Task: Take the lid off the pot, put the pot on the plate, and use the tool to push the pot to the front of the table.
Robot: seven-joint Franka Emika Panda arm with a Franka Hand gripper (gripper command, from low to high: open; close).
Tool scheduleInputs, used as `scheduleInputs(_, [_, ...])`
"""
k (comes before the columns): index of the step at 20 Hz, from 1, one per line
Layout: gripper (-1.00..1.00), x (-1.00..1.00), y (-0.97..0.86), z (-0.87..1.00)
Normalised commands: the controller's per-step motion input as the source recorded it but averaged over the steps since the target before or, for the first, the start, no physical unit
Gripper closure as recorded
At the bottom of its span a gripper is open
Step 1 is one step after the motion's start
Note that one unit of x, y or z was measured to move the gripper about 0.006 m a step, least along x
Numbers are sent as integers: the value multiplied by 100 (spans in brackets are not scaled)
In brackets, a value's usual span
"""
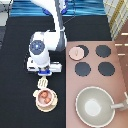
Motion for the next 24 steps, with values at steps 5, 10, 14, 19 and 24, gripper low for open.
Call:
scheduleInputs(5, [100, -26, 0, -8])
scheduleInputs(10, [100, -5, 0, -20])
scheduleInputs(14, [100, -5, 10, 32])
scheduleInputs(19, [100, -1, 36, 61])
scheduleInputs(24, [100, 47, 4, 6])
